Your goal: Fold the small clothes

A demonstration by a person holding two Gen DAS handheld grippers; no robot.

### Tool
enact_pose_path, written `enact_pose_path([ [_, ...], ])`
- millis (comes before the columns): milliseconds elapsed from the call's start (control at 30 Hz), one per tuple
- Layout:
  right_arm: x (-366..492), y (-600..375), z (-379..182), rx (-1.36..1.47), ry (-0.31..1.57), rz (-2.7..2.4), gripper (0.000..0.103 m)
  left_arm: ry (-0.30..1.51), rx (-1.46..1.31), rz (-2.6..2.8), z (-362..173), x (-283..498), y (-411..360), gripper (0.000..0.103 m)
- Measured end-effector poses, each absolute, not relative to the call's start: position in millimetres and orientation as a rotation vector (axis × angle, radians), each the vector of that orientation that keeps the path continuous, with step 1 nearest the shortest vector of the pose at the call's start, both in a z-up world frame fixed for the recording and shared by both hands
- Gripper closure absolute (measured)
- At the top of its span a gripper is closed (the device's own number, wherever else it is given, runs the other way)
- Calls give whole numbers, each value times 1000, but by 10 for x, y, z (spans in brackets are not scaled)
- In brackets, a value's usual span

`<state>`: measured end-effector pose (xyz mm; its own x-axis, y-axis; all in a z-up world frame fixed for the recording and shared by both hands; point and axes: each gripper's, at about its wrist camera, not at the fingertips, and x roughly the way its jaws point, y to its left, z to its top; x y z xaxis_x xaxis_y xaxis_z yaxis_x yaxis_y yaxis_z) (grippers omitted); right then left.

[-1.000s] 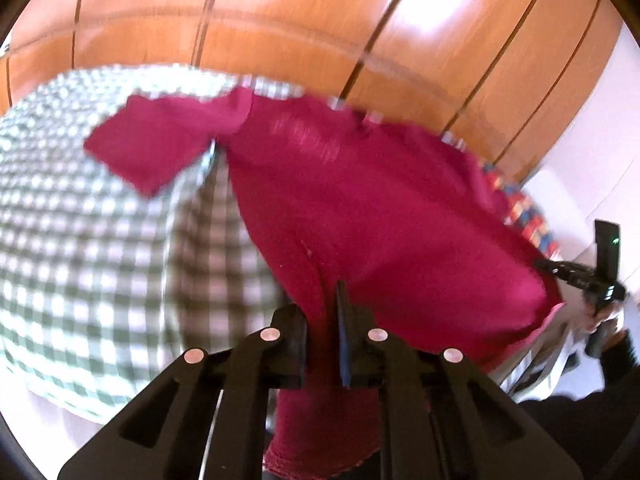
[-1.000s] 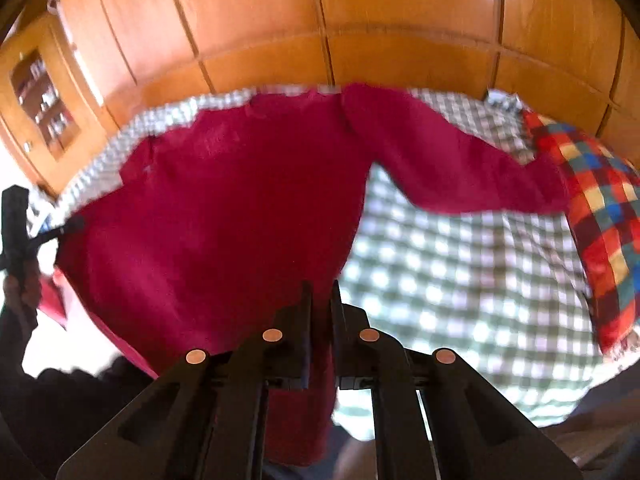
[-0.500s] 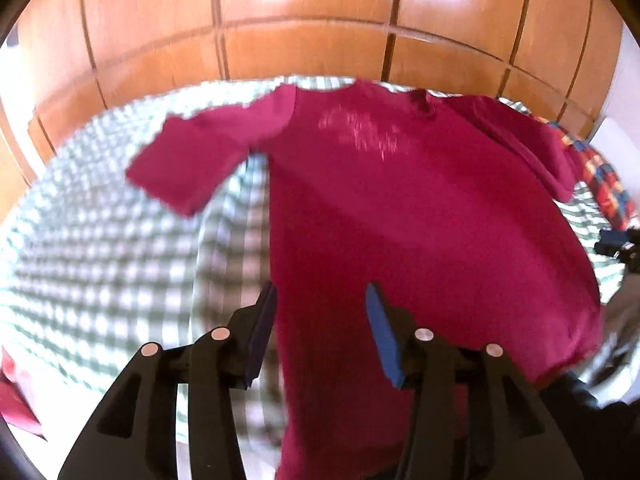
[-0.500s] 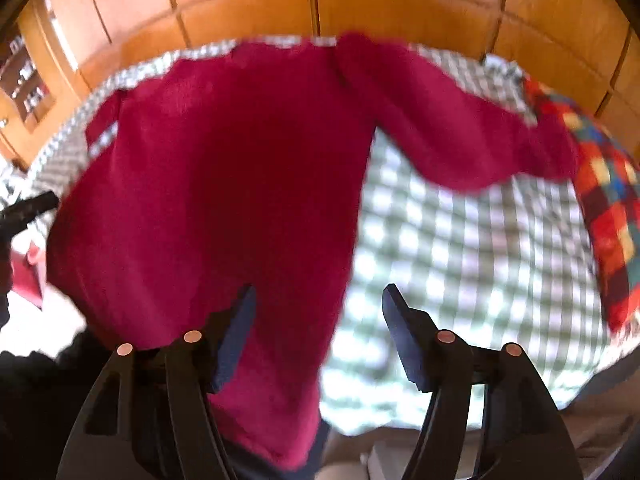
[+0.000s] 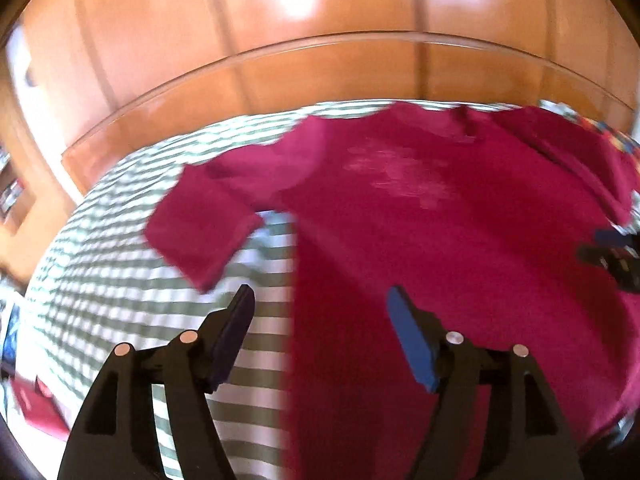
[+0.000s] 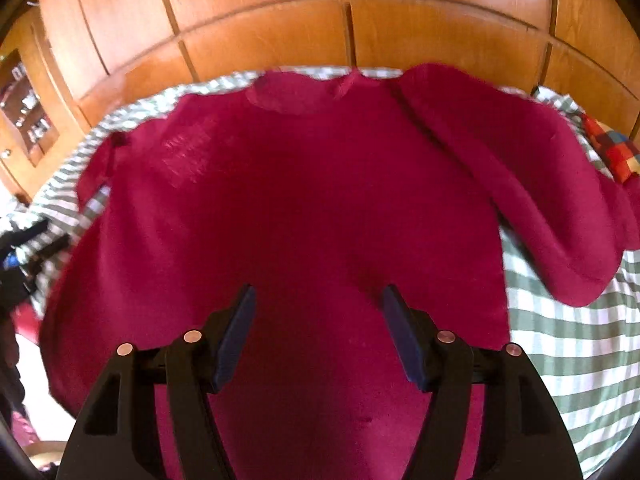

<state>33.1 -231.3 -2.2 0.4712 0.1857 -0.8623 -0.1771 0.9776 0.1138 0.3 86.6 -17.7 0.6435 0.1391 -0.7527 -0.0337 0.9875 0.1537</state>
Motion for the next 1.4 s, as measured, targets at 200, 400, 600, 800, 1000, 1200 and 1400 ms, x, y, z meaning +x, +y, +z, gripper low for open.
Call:
enact_pose_path([
  [200, 254, -2360, -170, 17, 1020, 220, 31, 864, 8, 387, -259, 173, 1990, 36],
  [400, 239, -2298, -215, -17, 992, 200, 21, 872, 138, 295, -436, 479, 2054, 32],
  [600, 239, -2295, -232, -28, 983, 196, 21, 938, 349, 204, -766, 890, 1673, 92],
  [800, 248, -2276, -238, -32, 980, 195, 21, 874, -136, 266, -176, 916, 2575, 103],
  [1000, 244, -2246, -251, -41, 973, 188, 20, 723, -463, 385, 399, 692, 3662, 103],
  [1200, 241, -2243, -257, -46, 967, 184, 19, 756, -228, 348, 367, 666, 3376, 95],
  [1400, 254, -2238, -257, -56, 969, 182, 19, 827, -92, 181, -28, 664, 2630, 43],
])
